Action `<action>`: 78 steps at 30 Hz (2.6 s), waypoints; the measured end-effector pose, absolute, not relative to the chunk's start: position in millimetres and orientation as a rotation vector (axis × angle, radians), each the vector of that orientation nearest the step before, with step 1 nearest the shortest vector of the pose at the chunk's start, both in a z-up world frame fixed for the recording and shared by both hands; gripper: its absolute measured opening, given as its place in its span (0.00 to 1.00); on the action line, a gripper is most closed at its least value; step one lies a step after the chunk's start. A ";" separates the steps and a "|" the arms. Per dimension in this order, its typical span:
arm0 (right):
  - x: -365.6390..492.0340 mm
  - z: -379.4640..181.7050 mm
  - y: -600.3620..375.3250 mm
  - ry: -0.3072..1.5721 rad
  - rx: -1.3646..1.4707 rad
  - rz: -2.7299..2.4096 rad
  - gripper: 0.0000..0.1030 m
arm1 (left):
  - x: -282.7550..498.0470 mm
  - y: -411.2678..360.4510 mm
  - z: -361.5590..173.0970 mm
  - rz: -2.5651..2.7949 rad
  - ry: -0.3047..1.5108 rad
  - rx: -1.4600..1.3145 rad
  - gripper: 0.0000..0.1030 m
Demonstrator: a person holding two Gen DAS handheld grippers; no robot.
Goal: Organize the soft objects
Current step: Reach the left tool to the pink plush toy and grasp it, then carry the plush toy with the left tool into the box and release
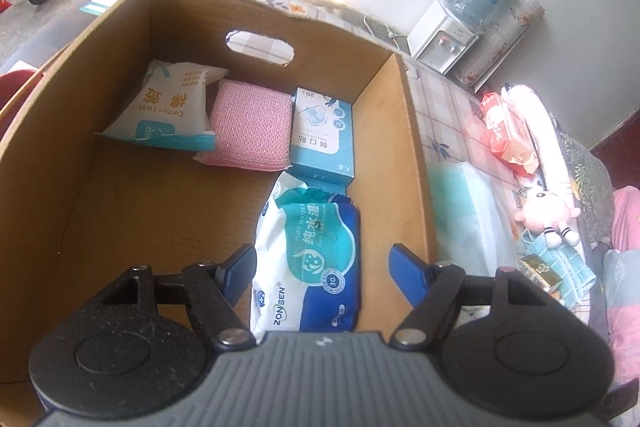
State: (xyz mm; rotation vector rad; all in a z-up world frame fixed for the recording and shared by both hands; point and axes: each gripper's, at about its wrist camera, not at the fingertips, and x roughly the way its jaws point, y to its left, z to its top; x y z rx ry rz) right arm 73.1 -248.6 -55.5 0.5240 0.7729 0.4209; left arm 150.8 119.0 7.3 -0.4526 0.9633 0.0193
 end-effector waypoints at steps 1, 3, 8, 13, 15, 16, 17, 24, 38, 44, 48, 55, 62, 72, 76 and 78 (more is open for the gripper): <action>70.1 -55.6 -251.3 0.764 0.517 0.412 0.50 | 143.9 114.1 15.5 0.016 0.929 -0.438 0.73; 65.3 -56.0 -257.5 0.748 0.510 0.398 0.50 | 131.1 103.0 29.4 0.004 0.858 -0.414 0.74; 60.6 -51.1 -280.8 0.701 0.488 0.361 0.50 | 126.9 58.7 61.8 -0.110 0.791 -0.299 0.76; 80.0 -30.8 -327.4 0.628 0.481 0.300 0.52 | 152.1 0.0 85.2 -0.240 0.778 -0.167 0.77; 95.7 -21.4 -349.9 0.606 0.475 0.266 0.54 | 166.6 -26.7 88.1 -0.295 0.779 -0.098 0.77; 106.2 -17.3 -361.9 0.600 0.479 0.250 0.54 | 178.1 -43.9 86.7 -0.317 0.788 -0.059 0.77; 120.4 -12.8 -376.4 0.598 0.486 0.234 0.55 | 189.6 -58.0 83.8 -0.337 0.802 -0.034 0.77; 242.4 -17.9 -452.9 0.727 0.578 0.136 0.57 | 295.8 -138.8 36.9 -0.480 1.024 -0.035 0.77; 422.0 -98.4 -491.9 0.994 0.590 0.002 0.57 | 429.0 -232.3 -44.4 -0.595 1.201 -0.116 0.81; 437.8 -112.9 -493.5 1.021 0.629 0.025 0.58 | 449.0 -241.2 -68.7 -0.593 1.280 -0.219 0.85; 428.1 -114.8 -496.4 1.016 0.676 0.049 0.55 | 452.6 -242.6 -77.3 -0.616 1.334 -0.306 0.80; 402.7 -93.7 -492.6 0.945 0.702 0.059 0.54 | 428.7 -242.0 -48.4 -0.597 1.266 -0.272 0.80; 352.2 -33.0 -472.8 0.842 0.709 0.133 0.54 | 378.0 -213.8 18.5 -0.599 1.151 -0.232 0.80; 260.5 46.6 -400.9 0.789 0.697 0.338 0.54 | 278.6 -120.0 102.7 -0.537 1.040 -0.272 0.80; 230.8 64.1 -343.8 0.804 0.677 0.441 0.55 | 231.1 -61.8 121.9 -0.455 0.993 -0.278 0.80; 218.3 69.8 -305.0 0.827 0.660 0.503 0.56 | 209.6 -30.1 127.9 -0.401 0.982 -0.283 0.80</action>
